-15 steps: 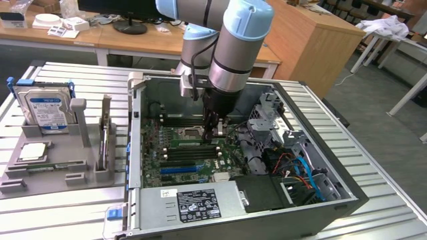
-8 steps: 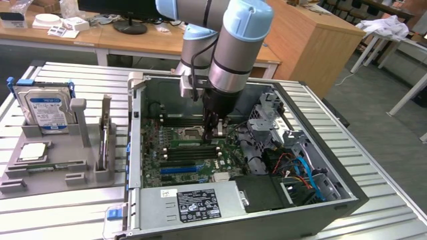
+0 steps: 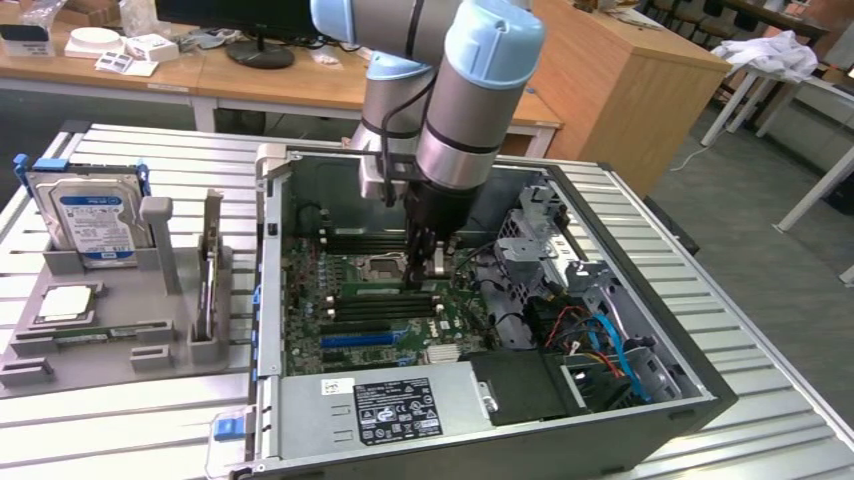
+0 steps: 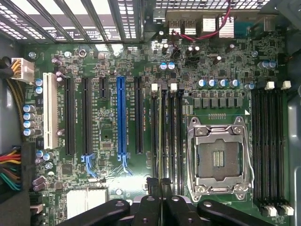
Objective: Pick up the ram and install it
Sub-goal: 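Insert the ram into the slot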
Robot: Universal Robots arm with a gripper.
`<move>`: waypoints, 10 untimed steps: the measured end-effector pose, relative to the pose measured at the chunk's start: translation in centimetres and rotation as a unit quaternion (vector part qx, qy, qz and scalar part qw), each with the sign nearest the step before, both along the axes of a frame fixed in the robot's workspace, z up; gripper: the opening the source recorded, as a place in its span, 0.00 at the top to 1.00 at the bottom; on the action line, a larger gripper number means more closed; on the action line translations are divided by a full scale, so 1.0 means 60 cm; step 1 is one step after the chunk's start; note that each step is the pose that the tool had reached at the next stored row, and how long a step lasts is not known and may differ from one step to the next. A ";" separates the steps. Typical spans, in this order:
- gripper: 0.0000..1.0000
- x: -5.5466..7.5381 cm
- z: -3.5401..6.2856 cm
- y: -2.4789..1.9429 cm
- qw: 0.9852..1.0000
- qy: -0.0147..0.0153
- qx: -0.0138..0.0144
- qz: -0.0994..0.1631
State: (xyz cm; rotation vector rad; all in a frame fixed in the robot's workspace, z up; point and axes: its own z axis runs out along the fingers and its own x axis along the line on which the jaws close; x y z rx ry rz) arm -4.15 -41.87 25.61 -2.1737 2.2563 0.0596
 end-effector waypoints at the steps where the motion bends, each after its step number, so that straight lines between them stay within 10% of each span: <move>1: 0.88 0.000 -0.001 0.0000 1.000 0.000 0.000 0.000; 10: 0.88 0.000 -0.012 0.0000 1.000 0.000 0.000 0.000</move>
